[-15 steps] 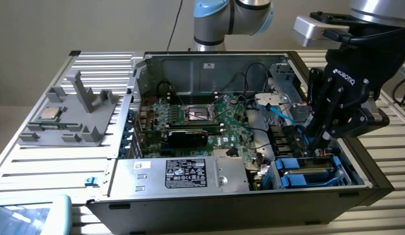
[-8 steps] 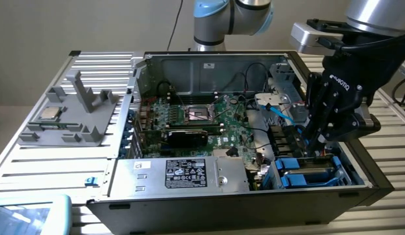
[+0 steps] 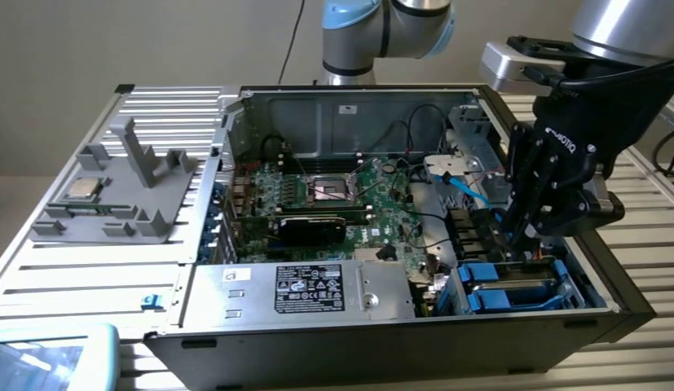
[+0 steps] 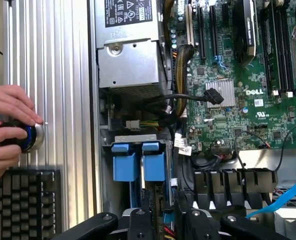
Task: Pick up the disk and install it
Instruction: 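Insert the first disk wire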
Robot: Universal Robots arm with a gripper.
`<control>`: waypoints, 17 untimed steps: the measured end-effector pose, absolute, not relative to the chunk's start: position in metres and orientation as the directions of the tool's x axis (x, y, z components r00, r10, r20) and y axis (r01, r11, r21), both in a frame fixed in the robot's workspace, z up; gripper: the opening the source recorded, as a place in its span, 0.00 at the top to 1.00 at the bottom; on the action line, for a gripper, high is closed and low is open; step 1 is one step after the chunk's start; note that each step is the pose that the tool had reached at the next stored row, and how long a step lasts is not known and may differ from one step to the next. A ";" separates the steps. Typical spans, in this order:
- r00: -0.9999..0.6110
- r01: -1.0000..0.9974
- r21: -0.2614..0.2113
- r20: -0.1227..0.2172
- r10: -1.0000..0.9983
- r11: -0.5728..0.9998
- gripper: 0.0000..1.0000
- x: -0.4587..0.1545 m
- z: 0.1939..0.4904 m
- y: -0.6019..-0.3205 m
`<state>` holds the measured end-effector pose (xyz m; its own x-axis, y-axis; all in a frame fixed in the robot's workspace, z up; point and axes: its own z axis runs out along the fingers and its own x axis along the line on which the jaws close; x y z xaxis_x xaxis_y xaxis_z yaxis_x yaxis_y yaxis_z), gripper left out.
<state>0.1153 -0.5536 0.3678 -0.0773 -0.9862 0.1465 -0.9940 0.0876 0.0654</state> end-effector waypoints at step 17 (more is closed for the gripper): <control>-0.108 -0.990 0.071 0.127 -0.986 0.118 0.69 0.116 0.363 -0.556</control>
